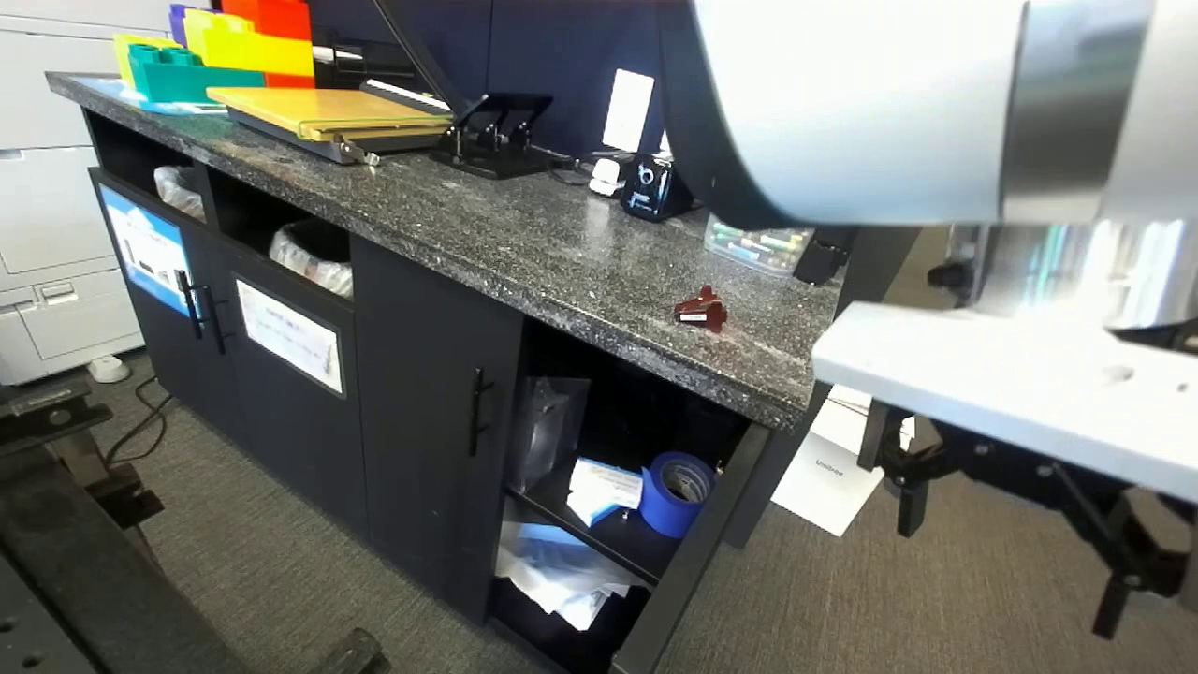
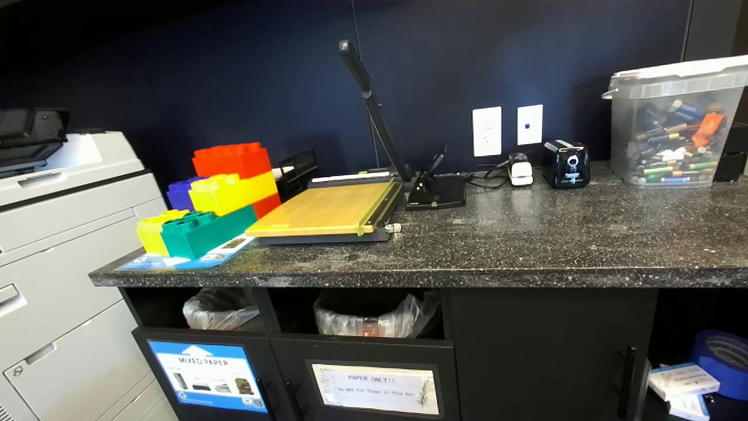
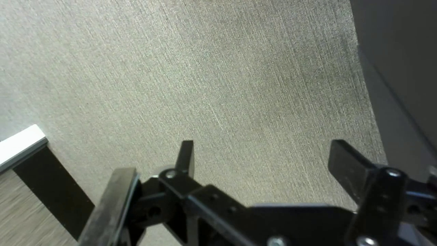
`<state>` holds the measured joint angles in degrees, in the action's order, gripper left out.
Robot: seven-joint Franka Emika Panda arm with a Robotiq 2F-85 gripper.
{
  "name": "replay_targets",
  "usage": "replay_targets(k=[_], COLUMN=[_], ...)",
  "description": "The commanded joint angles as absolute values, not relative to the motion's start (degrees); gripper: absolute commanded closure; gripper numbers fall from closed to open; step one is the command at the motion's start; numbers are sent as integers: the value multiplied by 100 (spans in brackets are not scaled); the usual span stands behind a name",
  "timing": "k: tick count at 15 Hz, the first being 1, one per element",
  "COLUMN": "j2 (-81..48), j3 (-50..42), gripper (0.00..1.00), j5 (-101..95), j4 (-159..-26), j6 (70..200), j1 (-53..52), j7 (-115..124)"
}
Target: Close the right cabinet door
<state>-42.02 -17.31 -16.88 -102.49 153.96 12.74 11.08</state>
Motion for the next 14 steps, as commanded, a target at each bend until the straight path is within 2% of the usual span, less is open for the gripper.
replay_targets(k=[1,4,7,14], j2=[-5618,-6536,-6822,-6418], j3=[-1932,-2012,-2034,-1733], gripper=[0,0,0,0], j5=[-1474,-1424,-1405,-1513], j4=[-8849,-7989,-7661,-8206], j6=[15062,14712,14267,13604], j1=[1035,955,923,916], j7=[1317,1413,1305,562])
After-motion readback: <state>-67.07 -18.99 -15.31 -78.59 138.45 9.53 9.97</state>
